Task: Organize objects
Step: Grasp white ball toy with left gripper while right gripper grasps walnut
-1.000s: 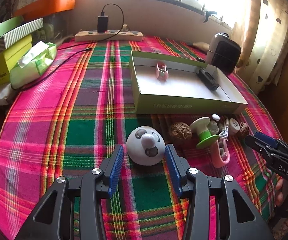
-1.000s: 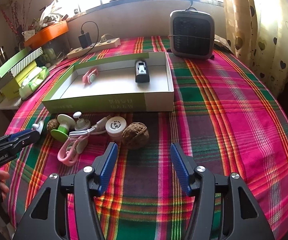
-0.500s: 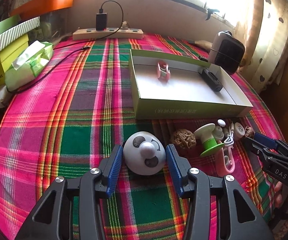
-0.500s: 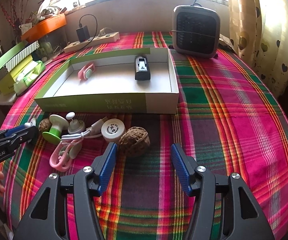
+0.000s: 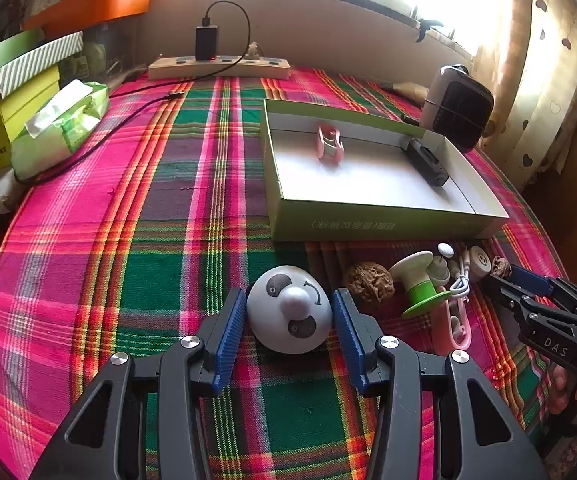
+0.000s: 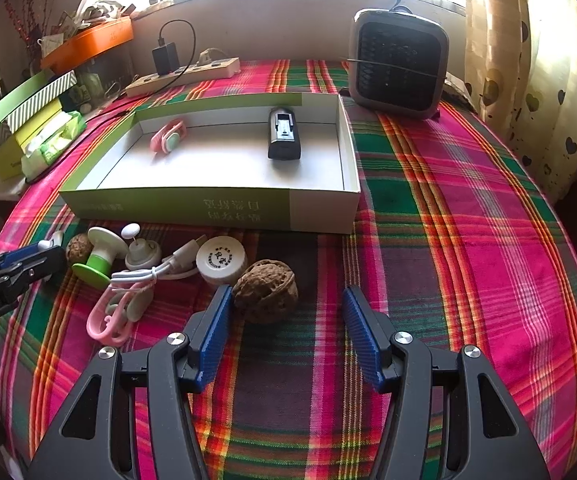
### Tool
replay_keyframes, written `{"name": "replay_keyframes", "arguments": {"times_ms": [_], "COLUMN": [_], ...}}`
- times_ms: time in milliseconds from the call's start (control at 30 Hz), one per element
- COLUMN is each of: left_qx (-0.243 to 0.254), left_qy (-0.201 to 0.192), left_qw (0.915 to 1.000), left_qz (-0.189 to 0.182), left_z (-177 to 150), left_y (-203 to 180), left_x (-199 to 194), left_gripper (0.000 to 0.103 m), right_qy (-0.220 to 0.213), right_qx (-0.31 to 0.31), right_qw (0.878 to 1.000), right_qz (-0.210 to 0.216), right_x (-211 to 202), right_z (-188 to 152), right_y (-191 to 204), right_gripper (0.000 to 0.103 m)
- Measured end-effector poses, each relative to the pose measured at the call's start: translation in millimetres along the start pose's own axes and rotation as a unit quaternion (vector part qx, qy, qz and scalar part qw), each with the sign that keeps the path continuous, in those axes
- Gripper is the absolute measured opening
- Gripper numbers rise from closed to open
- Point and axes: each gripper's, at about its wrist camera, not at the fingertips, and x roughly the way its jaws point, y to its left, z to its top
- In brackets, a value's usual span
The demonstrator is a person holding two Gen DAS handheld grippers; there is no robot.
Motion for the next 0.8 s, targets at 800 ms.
{"name": "replay_keyframes", "arguments": {"times_ms": [800], "left_qx": [0.003], "left_qy": [-0.001], "left_qw": [1.0000], "left_qz": [0.007], "left_z": [-0.3], "left_y": [-0.3], "left_x": [0.2], "left_gripper": [0.042], "right_qy": [-0.006], "right_qx": [0.004], "right_qw": [1.000], "right_qz": [0.012], "right_x": [-1.6], "right_z": [-0.1], "right_y": [-1.3], "right_gripper": [0.033]}}
